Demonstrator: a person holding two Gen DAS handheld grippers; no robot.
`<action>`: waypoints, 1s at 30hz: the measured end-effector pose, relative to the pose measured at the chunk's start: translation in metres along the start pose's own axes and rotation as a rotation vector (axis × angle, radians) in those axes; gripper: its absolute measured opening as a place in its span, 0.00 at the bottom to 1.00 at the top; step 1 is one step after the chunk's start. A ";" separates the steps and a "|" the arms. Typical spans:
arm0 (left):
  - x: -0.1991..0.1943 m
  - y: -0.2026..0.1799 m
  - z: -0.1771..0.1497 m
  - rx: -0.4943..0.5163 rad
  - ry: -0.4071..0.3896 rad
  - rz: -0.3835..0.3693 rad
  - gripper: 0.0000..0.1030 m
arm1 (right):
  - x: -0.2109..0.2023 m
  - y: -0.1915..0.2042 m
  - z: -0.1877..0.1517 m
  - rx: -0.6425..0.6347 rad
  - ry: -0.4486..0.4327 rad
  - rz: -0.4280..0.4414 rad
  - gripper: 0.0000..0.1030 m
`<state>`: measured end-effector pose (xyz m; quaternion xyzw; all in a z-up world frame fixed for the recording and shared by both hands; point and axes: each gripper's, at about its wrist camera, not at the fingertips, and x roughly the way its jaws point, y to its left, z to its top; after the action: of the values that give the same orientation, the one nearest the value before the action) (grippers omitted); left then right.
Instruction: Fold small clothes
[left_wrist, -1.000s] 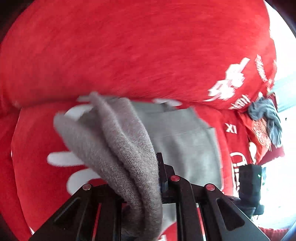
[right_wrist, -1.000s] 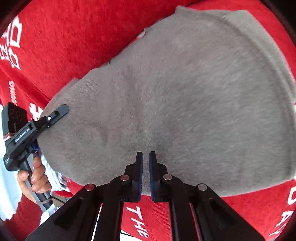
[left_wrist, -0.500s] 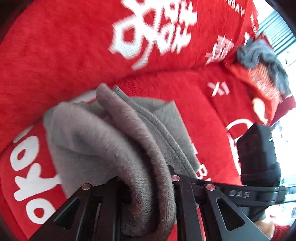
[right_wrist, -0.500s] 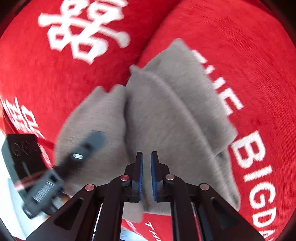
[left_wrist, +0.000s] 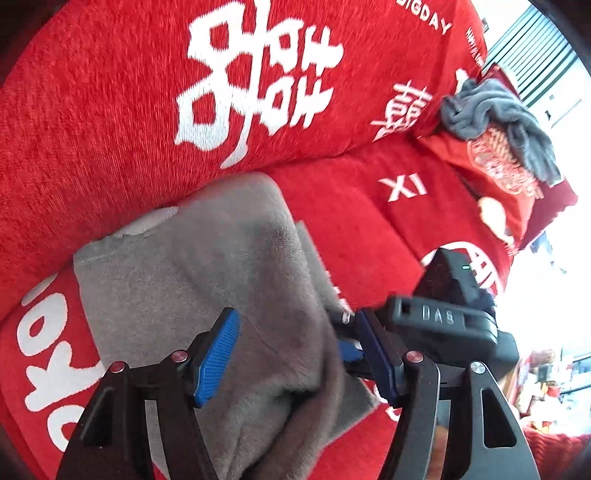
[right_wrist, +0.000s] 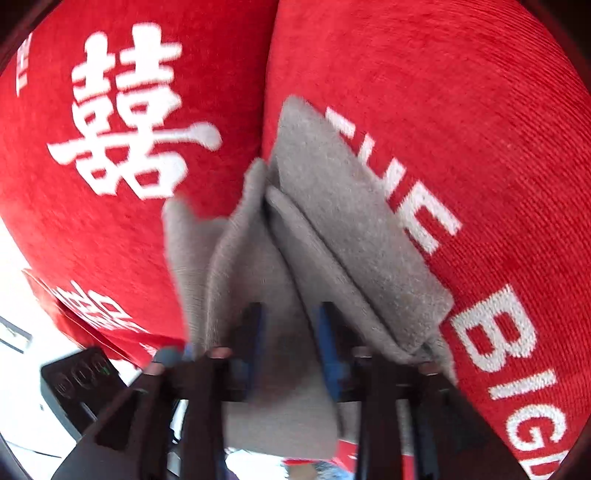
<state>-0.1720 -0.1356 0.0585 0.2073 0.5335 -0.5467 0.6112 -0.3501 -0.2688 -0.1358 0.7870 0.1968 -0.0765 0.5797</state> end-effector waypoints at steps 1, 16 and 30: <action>-0.003 0.001 0.000 -0.001 -0.007 0.004 0.65 | -0.002 -0.004 0.003 0.029 -0.005 0.037 0.49; -0.030 0.125 -0.080 -0.317 0.023 0.208 0.65 | 0.008 0.026 0.014 -0.075 0.119 -0.056 0.70; -0.006 0.117 -0.082 -0.247 0.040 0.319 0.65 | 0.018 0.133 -0.013 -0.703 0.135 -0.526 0.15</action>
<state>-0.1018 -0.0271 -0.0029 0.2234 0.5688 -0.3690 0.7003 -0.2825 -0.2862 -0.0211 0.4686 0.4418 -0.0984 0.7587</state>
